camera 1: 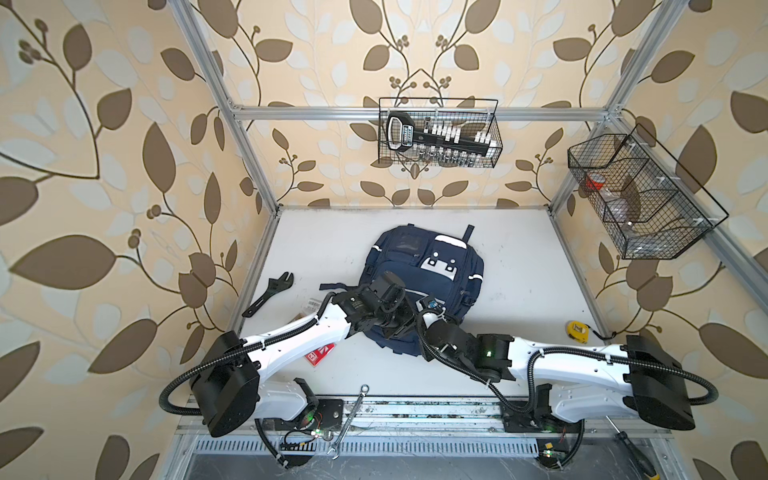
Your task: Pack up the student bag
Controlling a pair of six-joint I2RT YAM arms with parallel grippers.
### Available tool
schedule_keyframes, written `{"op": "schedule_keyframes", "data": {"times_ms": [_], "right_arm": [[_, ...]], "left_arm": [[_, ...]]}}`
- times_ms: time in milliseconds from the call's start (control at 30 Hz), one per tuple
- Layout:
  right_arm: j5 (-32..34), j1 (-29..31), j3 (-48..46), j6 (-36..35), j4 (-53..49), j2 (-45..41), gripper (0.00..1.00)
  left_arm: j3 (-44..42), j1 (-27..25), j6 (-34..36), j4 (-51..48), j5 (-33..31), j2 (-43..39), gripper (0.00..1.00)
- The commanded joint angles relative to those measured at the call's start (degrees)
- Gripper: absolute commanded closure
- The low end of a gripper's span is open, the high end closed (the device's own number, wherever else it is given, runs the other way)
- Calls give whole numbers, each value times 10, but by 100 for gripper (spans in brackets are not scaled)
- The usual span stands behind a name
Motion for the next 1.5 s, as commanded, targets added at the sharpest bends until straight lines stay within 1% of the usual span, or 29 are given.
{"op": "schedule_keyframes", "data": {"times_ms": [0,100,333,367,400,467,533,567,600,700,767,867,933,1033,1067,1167,1233,1267,1300,1333,1367,1467], "right_arm": [[10,23,24,-18,6,9,100],[13,27,33,-20,0,14,100],[17,35,35,-8,-19,3,100],[17,36,34,-5,-22,0,97],[17,37,30,-2,-23,-3,91],[21,42,25,7,-32,-14,80],[21,48,15,14,-37,-31,63],[24,50,10,21,-42,-43,57],[27,53,6,29,-51,-54,53],[53,55,-15,71,-90,-110,46],[78,50,-27,116,-129,-157,44],[79,19,-10,193,-214,-198,42],[51,-24,2,237,-263,-206,43],[16,-71,14,266,-297,-206,46],[8,-82,16,271,-301,-206,46],[-5,-99,23,281,-302,-207,48],[-24,-111,28,290,-294,-202,47],[-39,-115,29,295,-281,-198,45],[-54,-118,27,296,-262,-194,41],[-86,-119,25,295,-231,-186,33],[-112,-124,22,299,-204,-175,19],[-188,-141,15,333,-121,-140,16]], "left_arm": [[26,-8,-3,-3,-12,-5,73],[27,-9,1,-13,-13,8,78],[18,-9,5,-6,-12,29,77],[19,-9,4,-4,-10,33,77],[20,-9,6,-3,-11,35,78],[23,-9,9,-3,-13,40,82],[27,-9,14,-5,-14,46,87],[29,-9,15,-6,-14,50,88],[28,-9,16,-7,-14,51,90],[27,-8,18,-6,-13,54,89],[23,-8,19,-8,-11,52,84],[17,-9,21,-16,-14,45,78],[15,-11,26,-25,-18,40,76],[15,-14,33,-42,-33,34,77],[14,-14,34,-44,-35,35,79],[12,-14,35,-45,-39,39,92],[16,-14,38,-52,-44,40,98],[19,-14,44,-57,-48,39,100],[24,-14,49,-64,-54,37,100],[31,-14,57,-73,-60,33,100],[36,-14,66,-82,-68,28,100],[49,-14,104,-94,-86,1,100]]}}
